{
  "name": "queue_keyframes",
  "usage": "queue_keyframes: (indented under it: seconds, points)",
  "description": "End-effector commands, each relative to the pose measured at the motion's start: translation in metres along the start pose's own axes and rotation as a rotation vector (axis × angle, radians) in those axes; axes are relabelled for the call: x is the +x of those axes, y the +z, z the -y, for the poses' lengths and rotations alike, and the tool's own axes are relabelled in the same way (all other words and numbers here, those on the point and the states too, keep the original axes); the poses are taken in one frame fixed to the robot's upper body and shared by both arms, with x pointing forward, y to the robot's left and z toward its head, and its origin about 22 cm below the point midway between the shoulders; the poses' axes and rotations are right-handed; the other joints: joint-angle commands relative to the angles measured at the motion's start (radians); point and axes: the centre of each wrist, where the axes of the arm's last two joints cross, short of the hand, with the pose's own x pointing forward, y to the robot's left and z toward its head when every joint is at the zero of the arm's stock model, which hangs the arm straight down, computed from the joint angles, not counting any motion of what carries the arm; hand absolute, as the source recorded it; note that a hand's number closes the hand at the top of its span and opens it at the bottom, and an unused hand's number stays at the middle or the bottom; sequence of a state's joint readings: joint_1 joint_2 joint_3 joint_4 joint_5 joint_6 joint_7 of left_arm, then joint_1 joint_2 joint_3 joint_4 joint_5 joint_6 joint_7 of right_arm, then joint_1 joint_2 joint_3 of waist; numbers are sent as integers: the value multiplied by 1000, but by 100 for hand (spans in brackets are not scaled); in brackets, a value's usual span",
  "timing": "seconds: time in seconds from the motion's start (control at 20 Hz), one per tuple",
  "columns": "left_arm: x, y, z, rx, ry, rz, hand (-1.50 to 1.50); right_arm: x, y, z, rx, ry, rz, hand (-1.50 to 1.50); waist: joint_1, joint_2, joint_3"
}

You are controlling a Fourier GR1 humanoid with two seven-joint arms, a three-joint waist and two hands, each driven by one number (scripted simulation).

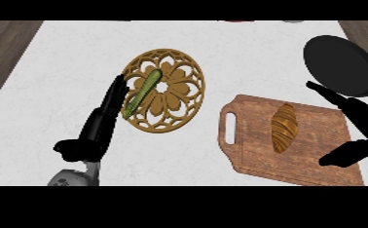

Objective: Pick the croissant from the cutting board and place it in the pan

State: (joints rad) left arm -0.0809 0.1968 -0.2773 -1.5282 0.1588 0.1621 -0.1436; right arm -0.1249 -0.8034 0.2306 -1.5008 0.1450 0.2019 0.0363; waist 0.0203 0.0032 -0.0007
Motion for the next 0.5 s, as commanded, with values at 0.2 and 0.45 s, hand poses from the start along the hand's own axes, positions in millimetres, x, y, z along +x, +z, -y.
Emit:
queue_keyframes:
  seconds: [0.2,0.45]
  points:
    - [15,-7,6,8,21,4,0,6,-43,-22,116,121,-89,-150,-13,-2,1]
    - [-6,5,2,18,5,-9,0,33,-31,-35,102,116,-110,-150,-20,-4,1]
